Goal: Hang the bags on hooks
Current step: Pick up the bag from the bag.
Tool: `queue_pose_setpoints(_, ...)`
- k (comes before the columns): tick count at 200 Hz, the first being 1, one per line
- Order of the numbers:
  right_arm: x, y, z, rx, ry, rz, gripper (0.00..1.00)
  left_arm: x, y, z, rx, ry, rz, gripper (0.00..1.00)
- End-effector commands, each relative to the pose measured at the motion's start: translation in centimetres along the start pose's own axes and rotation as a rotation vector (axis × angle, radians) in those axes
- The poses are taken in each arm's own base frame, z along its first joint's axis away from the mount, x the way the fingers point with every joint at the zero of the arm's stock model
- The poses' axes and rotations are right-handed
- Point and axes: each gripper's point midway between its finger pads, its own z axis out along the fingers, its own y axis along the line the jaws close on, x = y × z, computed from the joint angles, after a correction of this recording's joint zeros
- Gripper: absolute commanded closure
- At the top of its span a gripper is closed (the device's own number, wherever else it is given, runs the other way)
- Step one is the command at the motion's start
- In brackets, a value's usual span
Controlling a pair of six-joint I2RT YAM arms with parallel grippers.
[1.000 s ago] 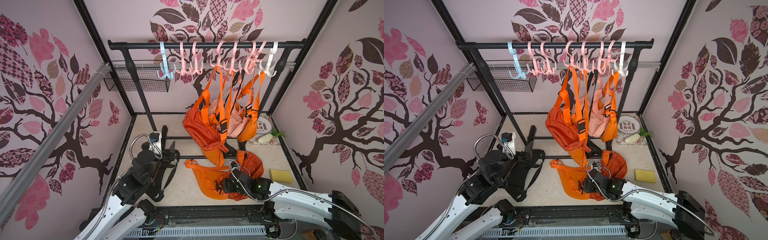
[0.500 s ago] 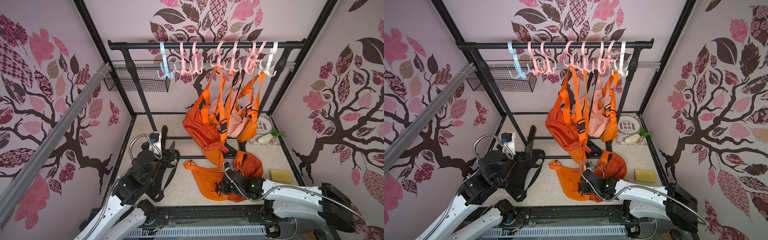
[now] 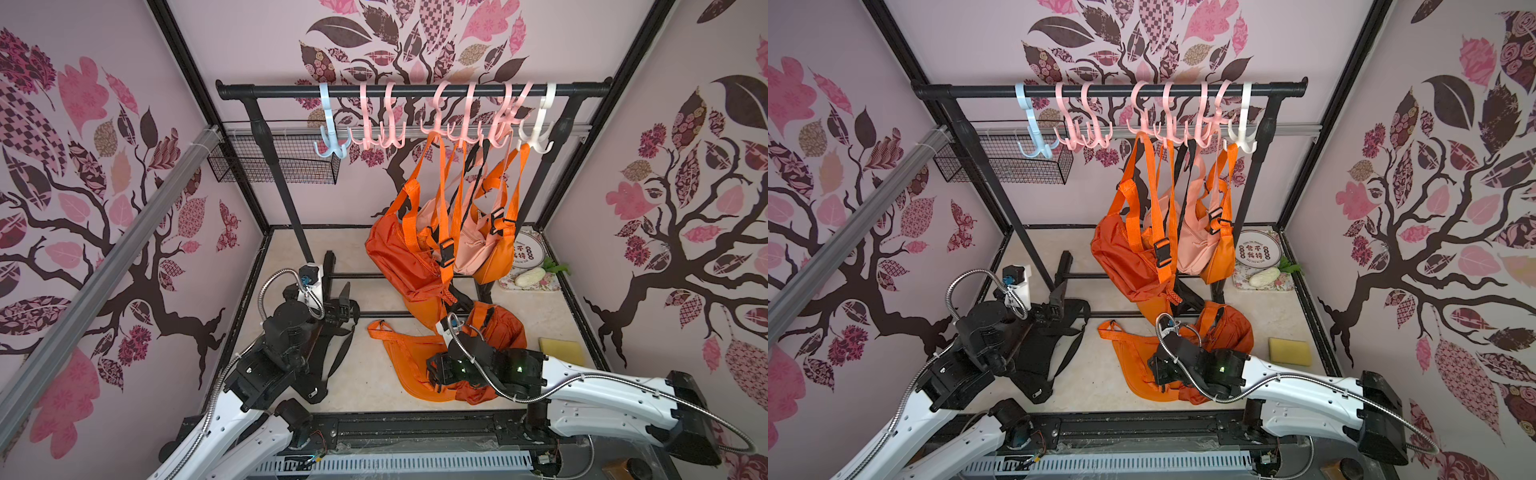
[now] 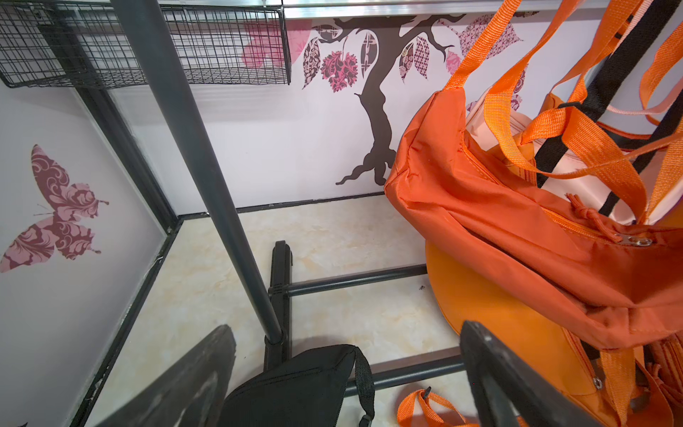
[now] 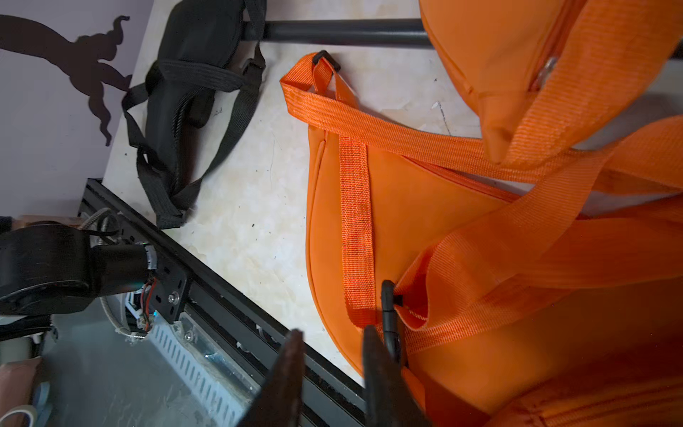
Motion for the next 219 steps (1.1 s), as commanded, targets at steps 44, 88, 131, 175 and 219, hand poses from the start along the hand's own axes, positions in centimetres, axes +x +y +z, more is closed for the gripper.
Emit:
queue_pose_setpoints(44,-2.0,-5.4,0.4,0.219,-0.100,-0.003,0.31,0.9,-0.5,0.4,0.008,0.012,0.018,0.02)
queue_pose_setpoints(88,-4.1,-6.8,1.9,0.211,-0.146,0.044,0.34,1.0,-0.7,0.5,0.013,0.014,0.021,0.02)
queue_pose_setpoints(131,-3.5,-8.6,5.0,0.281,-0.119,0.067,0.34,1.0,-0.7,0.5,0.012,0.014,0.022,0.02)
queue_pose_setpoints(175,-3.7,-10.6,6.9,0.345,-0.133,0.073,0.38,0.9,-0.7,0.4,0.013,0.011,0.023,0.02)
queue_pose_setpoints(219,-3.4,-10.4,8.6,0.320,-0.096,0.054,0.62,0.9,-0.7,0.4,0.016,0.010,0.022,0.02)
